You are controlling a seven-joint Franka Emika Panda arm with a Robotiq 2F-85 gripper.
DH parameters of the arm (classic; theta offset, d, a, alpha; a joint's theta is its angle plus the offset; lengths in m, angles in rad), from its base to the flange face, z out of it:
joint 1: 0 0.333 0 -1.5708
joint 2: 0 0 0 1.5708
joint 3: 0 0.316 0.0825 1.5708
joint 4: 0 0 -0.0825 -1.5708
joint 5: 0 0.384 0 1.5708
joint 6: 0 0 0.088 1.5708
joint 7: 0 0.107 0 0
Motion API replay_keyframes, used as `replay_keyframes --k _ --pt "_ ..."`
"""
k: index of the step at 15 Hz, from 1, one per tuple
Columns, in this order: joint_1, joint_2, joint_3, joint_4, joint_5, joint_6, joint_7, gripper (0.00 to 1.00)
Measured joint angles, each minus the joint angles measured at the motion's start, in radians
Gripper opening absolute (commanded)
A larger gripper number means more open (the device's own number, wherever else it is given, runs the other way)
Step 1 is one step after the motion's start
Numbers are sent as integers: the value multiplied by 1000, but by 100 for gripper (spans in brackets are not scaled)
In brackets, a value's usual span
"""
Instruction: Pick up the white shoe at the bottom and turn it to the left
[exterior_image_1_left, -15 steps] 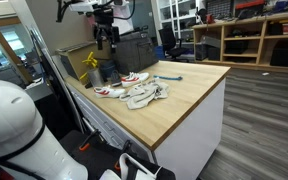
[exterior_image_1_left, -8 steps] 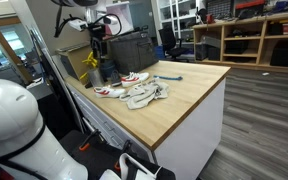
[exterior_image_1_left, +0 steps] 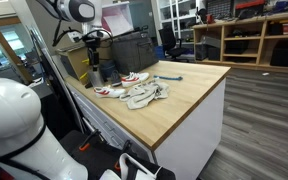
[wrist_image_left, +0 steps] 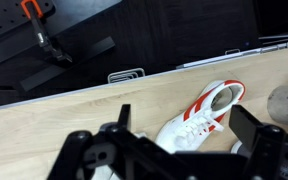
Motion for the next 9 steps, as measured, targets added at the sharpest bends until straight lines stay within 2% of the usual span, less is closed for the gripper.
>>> replay_keyframes --k 5,9 --pt "0 6 -3 -1 -1 4 2 100" --pt "11 65 14 0 -1 104 46 100"
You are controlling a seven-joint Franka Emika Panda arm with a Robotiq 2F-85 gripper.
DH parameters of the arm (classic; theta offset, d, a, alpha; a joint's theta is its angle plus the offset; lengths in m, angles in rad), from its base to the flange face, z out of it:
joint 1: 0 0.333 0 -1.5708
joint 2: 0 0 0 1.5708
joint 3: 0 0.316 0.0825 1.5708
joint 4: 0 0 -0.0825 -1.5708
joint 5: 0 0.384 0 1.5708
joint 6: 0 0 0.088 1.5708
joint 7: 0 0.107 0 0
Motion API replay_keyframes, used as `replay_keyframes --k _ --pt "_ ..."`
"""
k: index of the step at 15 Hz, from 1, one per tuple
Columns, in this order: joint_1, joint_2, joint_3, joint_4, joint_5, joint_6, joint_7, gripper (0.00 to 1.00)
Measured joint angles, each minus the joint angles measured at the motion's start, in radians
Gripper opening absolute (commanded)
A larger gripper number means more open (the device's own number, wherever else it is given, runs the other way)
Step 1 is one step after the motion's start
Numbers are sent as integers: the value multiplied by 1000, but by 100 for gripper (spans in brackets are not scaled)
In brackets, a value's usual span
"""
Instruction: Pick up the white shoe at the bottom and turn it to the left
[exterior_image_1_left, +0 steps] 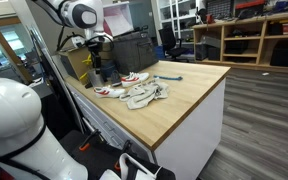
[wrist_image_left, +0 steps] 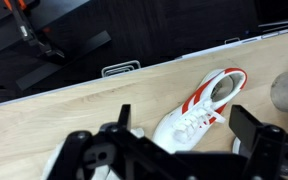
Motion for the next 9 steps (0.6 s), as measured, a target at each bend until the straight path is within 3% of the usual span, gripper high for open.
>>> replay_keyframes --k 9 --pt "100 152 48 56 -1 219 262 100"
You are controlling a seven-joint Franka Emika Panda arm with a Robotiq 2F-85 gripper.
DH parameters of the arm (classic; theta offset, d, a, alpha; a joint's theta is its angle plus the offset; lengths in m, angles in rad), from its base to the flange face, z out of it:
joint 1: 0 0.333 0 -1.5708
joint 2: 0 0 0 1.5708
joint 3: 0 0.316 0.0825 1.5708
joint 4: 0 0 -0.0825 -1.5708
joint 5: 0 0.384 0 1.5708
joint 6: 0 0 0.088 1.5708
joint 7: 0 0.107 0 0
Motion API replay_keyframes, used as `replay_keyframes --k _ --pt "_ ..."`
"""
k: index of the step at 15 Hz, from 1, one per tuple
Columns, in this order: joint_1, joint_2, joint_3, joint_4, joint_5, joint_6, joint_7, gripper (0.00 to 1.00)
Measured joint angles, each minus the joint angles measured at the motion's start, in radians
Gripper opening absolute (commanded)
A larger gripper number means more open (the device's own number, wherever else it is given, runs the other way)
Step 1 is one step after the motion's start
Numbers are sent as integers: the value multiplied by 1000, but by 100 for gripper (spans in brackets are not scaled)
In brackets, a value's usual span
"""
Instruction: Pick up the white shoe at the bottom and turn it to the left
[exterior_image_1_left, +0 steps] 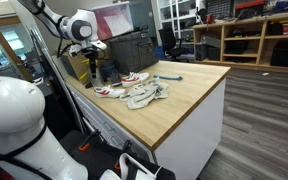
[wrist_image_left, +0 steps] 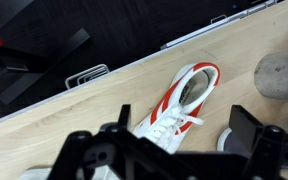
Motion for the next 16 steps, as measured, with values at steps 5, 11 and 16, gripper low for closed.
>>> replay_keyframes --k 5,11,16 --pt "23 86 0 48 -1 71 135 100" --pt "23 130 -11 94 -1 75 183 100" --pt "36 160 -9 98 5 110 225 100"
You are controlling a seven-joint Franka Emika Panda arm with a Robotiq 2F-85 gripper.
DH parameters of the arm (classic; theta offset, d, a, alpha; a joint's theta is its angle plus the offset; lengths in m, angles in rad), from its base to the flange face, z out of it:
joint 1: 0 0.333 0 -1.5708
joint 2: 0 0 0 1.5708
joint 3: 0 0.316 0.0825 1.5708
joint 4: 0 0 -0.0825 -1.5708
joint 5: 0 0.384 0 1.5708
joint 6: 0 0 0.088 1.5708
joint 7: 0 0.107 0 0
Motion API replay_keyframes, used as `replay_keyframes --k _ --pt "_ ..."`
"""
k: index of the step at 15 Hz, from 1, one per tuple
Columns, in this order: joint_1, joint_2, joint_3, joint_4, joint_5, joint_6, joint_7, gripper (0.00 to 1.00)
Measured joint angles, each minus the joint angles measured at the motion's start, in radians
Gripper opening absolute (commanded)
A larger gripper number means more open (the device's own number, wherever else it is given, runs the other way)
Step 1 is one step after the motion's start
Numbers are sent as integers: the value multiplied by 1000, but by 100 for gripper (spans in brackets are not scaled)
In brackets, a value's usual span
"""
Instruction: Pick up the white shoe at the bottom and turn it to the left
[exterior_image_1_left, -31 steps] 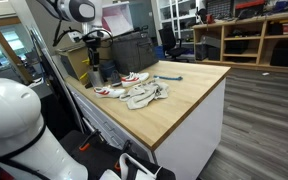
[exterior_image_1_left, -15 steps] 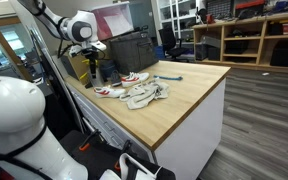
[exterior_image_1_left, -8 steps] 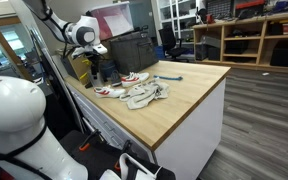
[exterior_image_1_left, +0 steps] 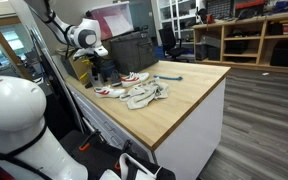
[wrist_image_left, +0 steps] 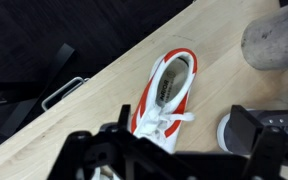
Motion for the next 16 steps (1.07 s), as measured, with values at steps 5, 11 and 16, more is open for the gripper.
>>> replay_keyframes --k 5,11,16 --pt "4 9 -4 0 -1 1 -3 100" --pt "7 35 -5 -2 -1 6 0 100" --pt "55 136 -3 11 -9 126 46 100"
